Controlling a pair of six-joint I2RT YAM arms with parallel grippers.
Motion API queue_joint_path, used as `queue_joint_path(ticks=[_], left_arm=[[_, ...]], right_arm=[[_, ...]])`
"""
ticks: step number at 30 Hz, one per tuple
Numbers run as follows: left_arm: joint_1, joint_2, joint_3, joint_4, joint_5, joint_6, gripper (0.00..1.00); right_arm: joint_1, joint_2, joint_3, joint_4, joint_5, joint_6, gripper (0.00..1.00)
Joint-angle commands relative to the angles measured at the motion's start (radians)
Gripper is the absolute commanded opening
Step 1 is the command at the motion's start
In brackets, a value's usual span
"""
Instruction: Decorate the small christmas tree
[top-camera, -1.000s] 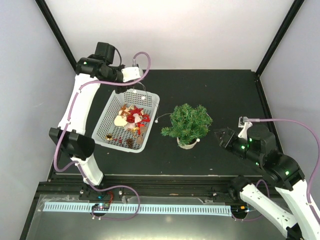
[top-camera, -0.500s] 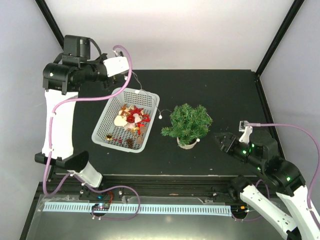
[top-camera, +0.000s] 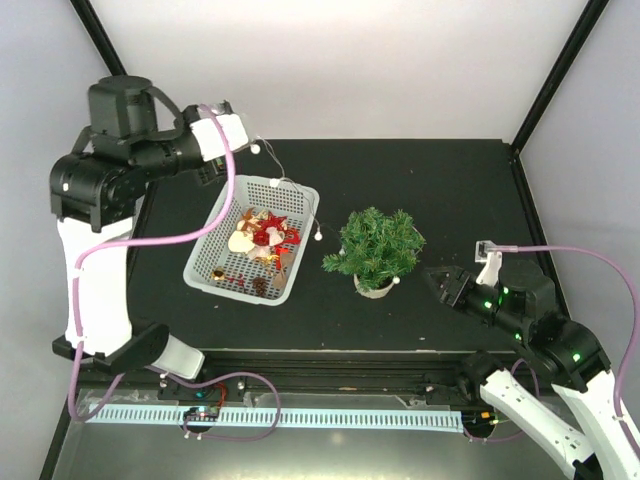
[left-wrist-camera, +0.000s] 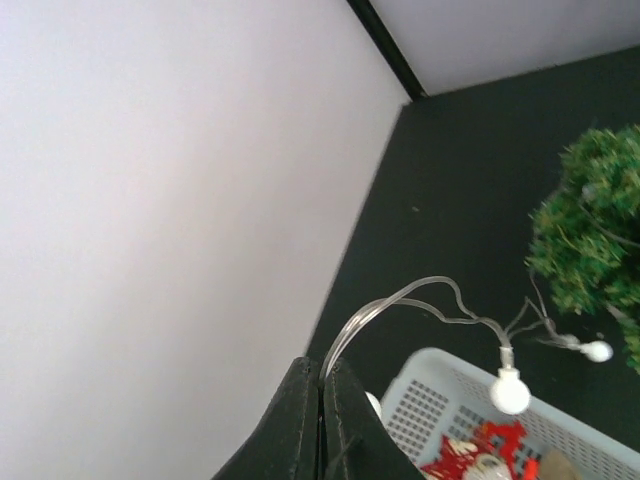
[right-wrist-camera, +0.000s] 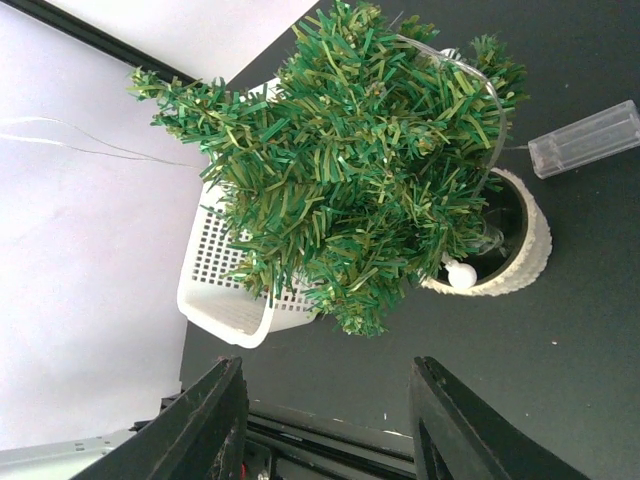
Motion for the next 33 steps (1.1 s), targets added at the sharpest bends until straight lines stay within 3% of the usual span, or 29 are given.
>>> queue_joint_path(ticks=[1,22,33], left_arm=[[-0.026,-0.058,0.075,0.115,-0.051,-0.059,0.02],[-0.213,-0.204,0.1,0.337,-0.062,-0.076,0.02],[-0.228,-0.228,0.101,0.391,0.009,-0.117,0.02]], right_arm=[[-0.005,-0.007,-0.009,0.032,-0.025,-0.018,0.46],[-0.005,-0.027,-0.045,0.019,-0.035,-0.021,0.46],[-0.004,-0.035,-0.058,0.0,-0.034,-0.015,0.46]])
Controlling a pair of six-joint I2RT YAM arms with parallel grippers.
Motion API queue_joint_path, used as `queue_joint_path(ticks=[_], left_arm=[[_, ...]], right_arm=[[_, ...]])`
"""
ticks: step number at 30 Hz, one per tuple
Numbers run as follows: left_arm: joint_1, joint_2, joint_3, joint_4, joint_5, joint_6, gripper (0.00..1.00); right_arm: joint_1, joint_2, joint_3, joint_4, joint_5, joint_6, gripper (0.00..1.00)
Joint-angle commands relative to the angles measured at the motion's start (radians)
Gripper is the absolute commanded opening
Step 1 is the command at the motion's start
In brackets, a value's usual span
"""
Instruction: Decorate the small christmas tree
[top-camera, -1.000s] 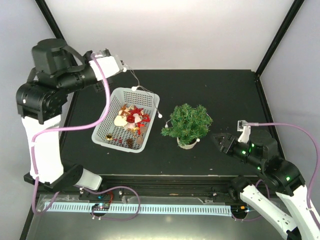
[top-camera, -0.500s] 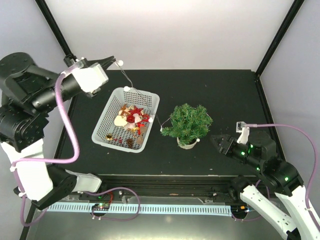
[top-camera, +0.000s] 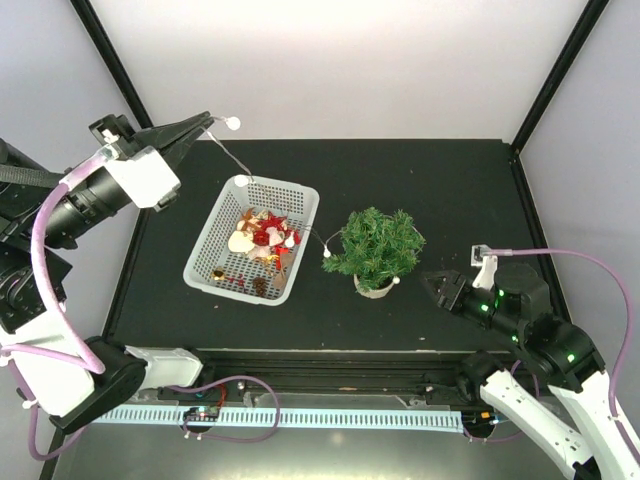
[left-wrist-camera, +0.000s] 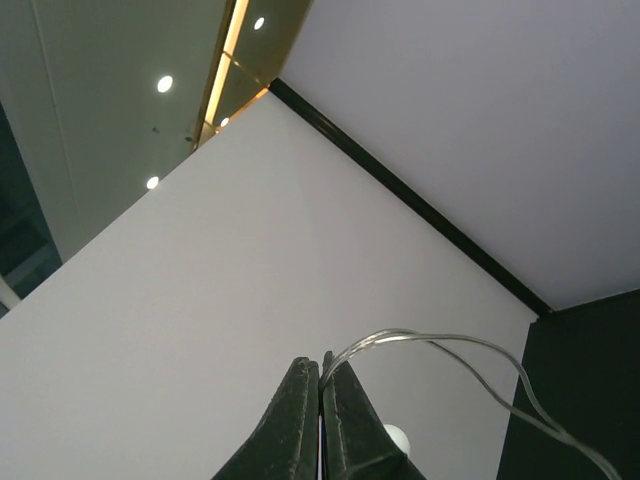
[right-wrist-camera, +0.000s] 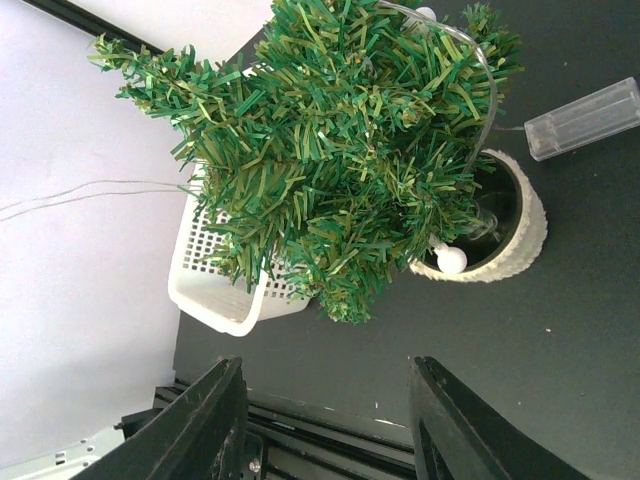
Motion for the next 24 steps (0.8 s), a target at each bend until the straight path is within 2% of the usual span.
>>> queue_joint_path(ticks=[1,15,24], left_arm=[[-0.009,-0.026,0.018,0.045,0.075,-0.06,0.02],[-0.061,-0.04,-0.021,0.005,0.269,-0.241,0.02],[-0.207,-0.038,-0.099,-0.023,0.247,-0.22,0.02]], right_arm=[[-0.005,-0.012,-0.008,-0.012,-0.01,-0.01,0.46],[-0.006,-0.05,-0.024,-0.05,0.011,0.016,0.46],[-0.006,-0.062,-0.016,-0.07,0.032,0.027,0.46]])
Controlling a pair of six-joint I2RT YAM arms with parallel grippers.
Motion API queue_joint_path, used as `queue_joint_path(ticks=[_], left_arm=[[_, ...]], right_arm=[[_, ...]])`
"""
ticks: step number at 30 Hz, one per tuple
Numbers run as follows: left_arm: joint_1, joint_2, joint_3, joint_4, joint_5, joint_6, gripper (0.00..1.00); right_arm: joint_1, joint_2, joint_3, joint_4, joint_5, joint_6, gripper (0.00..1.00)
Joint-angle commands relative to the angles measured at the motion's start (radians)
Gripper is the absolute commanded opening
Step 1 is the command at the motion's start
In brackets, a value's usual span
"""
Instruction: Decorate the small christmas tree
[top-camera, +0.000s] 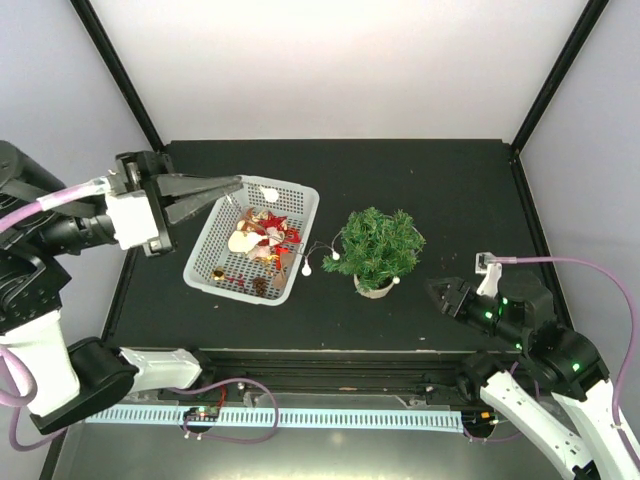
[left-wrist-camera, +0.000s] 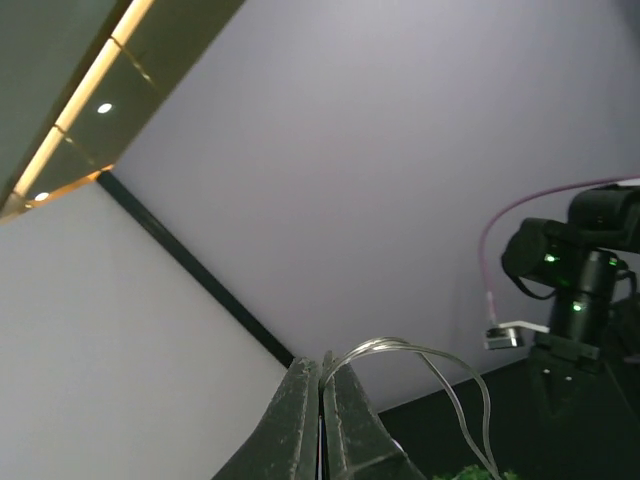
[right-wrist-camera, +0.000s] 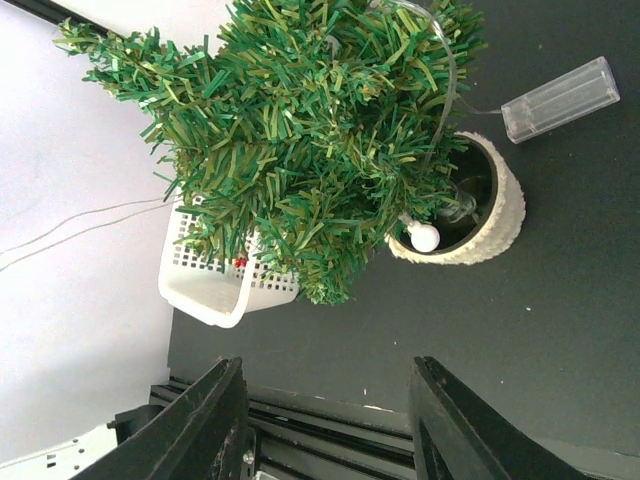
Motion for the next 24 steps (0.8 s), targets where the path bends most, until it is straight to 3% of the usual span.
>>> queue_joint_path(ticks=[1,18,24], left_arm=[[-0.08,0.009,-0.031,-0.033,-0.009,0.024,0.02],[-0.608,0.214,0.038,-0.069,-0.425,0.337,0.02],[-0.702,0.302,0.043,-0.021,-0.504,0.39,0.02]], right_arm=[[-0.005,-0.009,0.004,-0.025,0.026,0.011,0.46],[-0.006,-0.064,-0.009,-0.069,0.095,0.031,0.46],[-0.005,-0.088,-0.014,-0.089,0.108,0.032,0.46]])
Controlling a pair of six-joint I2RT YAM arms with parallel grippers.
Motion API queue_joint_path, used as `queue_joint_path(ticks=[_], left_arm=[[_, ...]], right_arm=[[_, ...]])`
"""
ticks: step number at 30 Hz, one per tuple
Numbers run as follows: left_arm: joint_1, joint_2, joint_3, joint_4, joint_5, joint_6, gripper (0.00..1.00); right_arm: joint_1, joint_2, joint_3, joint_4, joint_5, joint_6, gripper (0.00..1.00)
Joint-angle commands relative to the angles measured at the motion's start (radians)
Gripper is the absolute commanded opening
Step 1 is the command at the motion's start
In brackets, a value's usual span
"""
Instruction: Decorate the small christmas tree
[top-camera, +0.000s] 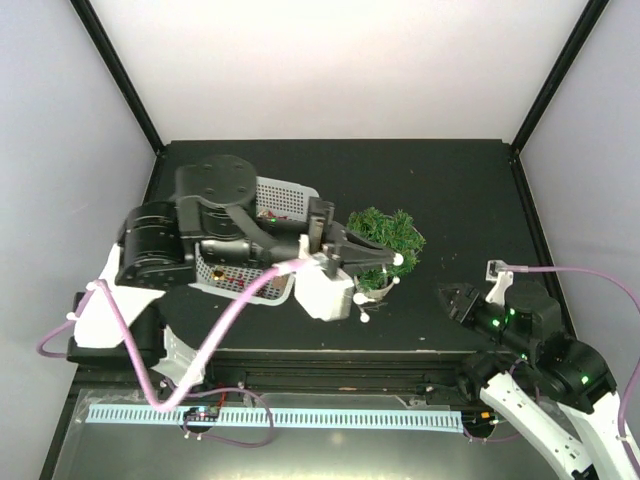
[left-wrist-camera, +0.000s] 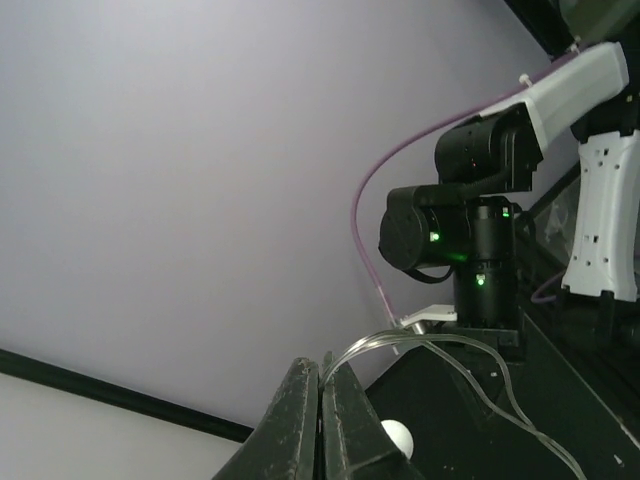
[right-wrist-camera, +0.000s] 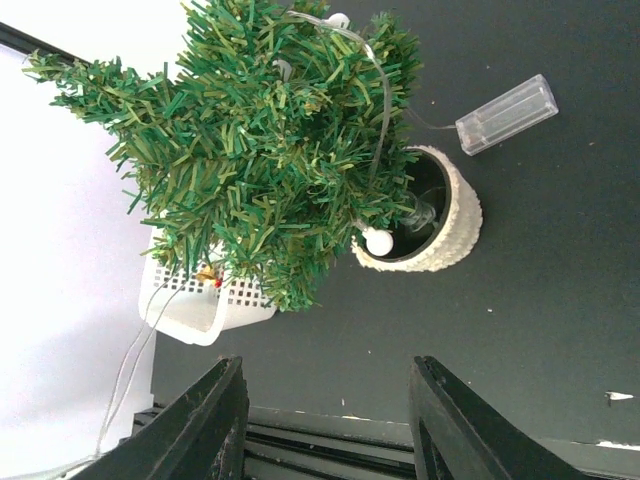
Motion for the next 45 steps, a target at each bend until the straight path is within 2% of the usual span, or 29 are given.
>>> queue_joint_path(ticks=[1,8,18,30,45], left_arm=[[-0.057,0.049,0.035,0.047,-0.11,0.077,0.02],[-0.08,0.182,0.094,0.125,-0.218,0.15,0.01],[-0.066,0.342,0.098,0.372,-0.42,0.347,0.02],[0.08,0.454,0.112,0.531,-0.444,0.48,0.02],[0.276,0.463,0.12,0.594,-0.418,0.498,0.01]], right_arm=[[-0.006,-0.032,-0.01,-0.029,0.039,0.009,0.46],[-0.006,-0.093,-0.025,-0.066,0.066,0.033,0.46],[-0.006,-0.128,-0.037,-0.082,0.078,0.034,0.46],[-0.006,-0.177,-0.077,-0.087,0.079,0.044,0.46],[-0.005,-0.18,-0.113,-0.066,0.064,0.048,0.46]])
